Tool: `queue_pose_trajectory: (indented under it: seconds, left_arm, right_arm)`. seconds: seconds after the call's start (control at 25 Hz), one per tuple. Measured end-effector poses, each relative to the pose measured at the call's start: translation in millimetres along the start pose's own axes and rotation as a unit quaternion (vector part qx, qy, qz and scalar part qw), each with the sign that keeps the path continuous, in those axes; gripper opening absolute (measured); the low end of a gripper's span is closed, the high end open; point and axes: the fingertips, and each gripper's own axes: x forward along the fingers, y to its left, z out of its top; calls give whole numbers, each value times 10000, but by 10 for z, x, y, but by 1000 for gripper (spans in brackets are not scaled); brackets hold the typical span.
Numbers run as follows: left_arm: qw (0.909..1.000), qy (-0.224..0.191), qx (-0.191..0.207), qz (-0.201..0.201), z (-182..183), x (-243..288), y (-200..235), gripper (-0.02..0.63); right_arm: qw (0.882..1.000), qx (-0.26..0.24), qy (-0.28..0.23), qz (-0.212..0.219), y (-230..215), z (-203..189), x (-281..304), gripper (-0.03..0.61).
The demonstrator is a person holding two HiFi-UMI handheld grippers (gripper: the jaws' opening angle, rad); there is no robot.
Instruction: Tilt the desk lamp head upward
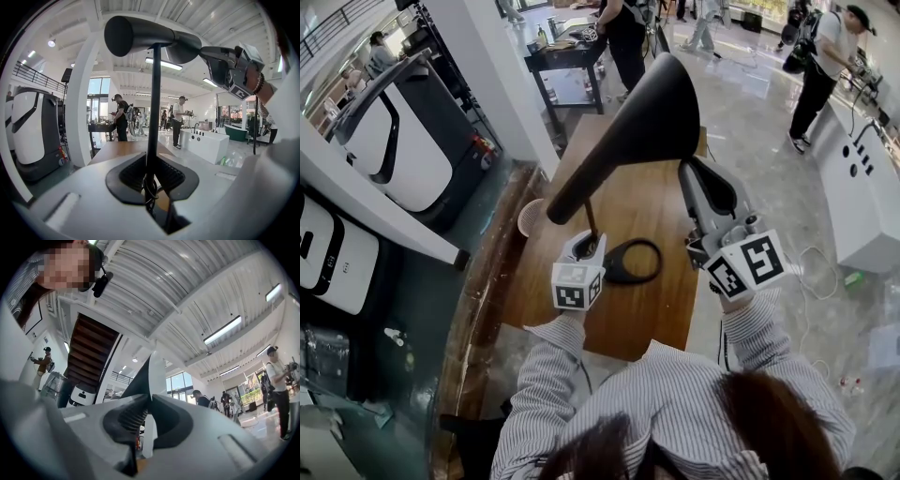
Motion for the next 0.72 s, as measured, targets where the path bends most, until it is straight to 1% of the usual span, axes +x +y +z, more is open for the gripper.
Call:
queue_pose_trajectory:
  seconds: [0.16, 0.28, 0.36, 0.52, 0.56, 0.72]
  left_arm:
    - [9998, 36, -109, -172, 3, -11, -5, 60]
    - [9997, 94, -153, -147, -7, -18, -16, 64]
    - [9997, 101, -197, -89, -8, -38, -19, 68]
    - [9997, 97, -225, 12, 0, -159, -37, 71]
    - [9997, 83, -215, 49, 10, -212, -44, 83]
    - [9994, -85, -286, 176, 62, -469, -99, 84]
  right_arm:
    - [9995, -296, -47, -47, 21, 8, -21, 26]
    - [9989, -461, -21, 7, 23, -6, -43, 26]
    - [9988, -466, 159, 47, 5, -105, -53, 26]
    - [9981, -290, 536, 69, 7, -376, -132, 26]
    - [9978, -214, 628, 86, 32, -460, -163, 26]
    - [9931, 159, 1120, 311, 251, -905, -319, 26]
